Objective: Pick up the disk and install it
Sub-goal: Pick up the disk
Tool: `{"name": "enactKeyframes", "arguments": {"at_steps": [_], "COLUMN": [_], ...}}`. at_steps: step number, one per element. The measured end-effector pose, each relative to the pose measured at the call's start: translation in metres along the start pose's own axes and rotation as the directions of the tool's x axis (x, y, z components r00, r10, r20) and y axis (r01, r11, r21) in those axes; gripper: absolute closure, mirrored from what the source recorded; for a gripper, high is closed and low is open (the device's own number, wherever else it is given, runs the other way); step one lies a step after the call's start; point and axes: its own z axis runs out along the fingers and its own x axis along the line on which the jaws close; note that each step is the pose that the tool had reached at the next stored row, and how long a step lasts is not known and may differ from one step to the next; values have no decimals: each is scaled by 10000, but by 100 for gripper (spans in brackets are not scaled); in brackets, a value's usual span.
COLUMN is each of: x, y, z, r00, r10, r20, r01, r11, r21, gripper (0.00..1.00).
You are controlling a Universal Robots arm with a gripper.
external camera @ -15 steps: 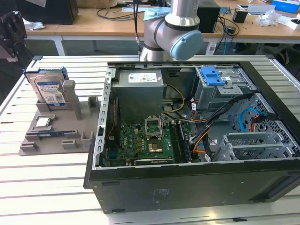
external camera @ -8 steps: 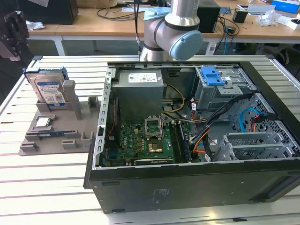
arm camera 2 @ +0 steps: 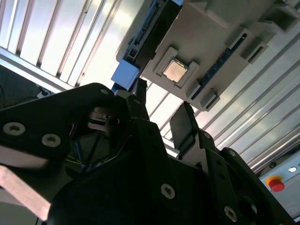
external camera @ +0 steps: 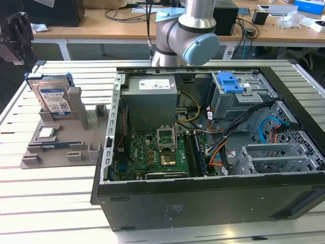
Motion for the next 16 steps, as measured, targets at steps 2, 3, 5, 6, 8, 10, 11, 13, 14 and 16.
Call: {"name": "enactKeyframes", "arguments": {"at_steps": [2,3,5,6,8,10,11,13,14,16], "x": [-5,-9,-15,-18,-27,-45,-61,-123,-137,-153], "y": [-2,-4,-7,-10,-18,-30,-38,-55,-57,-59], "z": [3,6,16,27,62,84,92,114,123,152], "r00": [10000,10000,10000,10000,10000,10000,10000,10000,10000,10000], "r10": [1,2,1,2,2,2,1,2,2,2], "r20": [-1,-1,-1,-1,-1,-1,-1,-9,-18,-34], "r01": [-1,-2,-1,-2,-2,-2,-1,-2,-2,-2], "r11": [10000,10000,10000,10000,10000,10000,10000,10000,10000,10000], "r21": [-1,-2,0,-1,-2,-3,-4,-3,-4,-4], "gripper": [52,52,52,52,52,52,52,52,52,52]}}
